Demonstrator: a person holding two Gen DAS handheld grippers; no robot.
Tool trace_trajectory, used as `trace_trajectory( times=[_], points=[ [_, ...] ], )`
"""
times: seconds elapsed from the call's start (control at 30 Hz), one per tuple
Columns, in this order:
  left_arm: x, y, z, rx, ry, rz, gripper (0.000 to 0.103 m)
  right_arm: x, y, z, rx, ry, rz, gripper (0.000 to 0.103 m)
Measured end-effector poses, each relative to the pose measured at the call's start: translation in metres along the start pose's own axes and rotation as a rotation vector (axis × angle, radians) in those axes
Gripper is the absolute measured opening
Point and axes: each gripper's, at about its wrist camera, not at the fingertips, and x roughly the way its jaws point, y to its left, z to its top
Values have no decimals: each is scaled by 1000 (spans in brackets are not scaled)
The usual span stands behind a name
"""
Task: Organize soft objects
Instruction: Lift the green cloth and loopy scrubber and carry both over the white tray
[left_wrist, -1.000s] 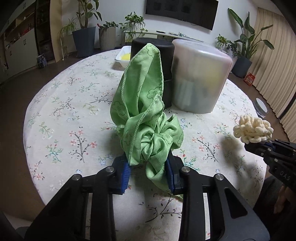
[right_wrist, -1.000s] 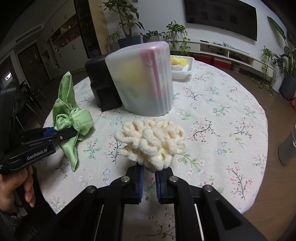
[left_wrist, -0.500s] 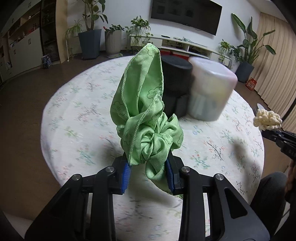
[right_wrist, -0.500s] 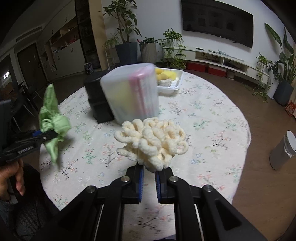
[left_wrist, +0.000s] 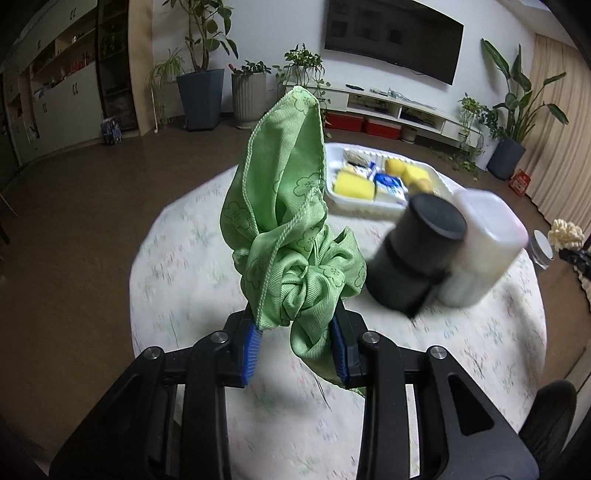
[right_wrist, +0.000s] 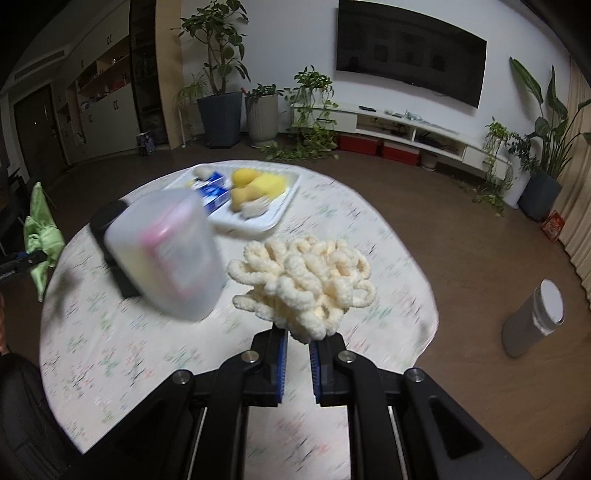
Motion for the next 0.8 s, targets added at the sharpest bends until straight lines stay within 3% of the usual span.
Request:
trace_trajectory(
  times=[0.37,0.6,0.8],
  points=[
    [58,-19,110,143,-9,17,30,68,-10,107,-89,8,4,12],
    [119,-47,166,233,40,-50,30,131,1,167,-163,58,31,12],
    [166,-71,197,307,65,-97,30,175,14,198,-226,102,61,12]
  ],
)
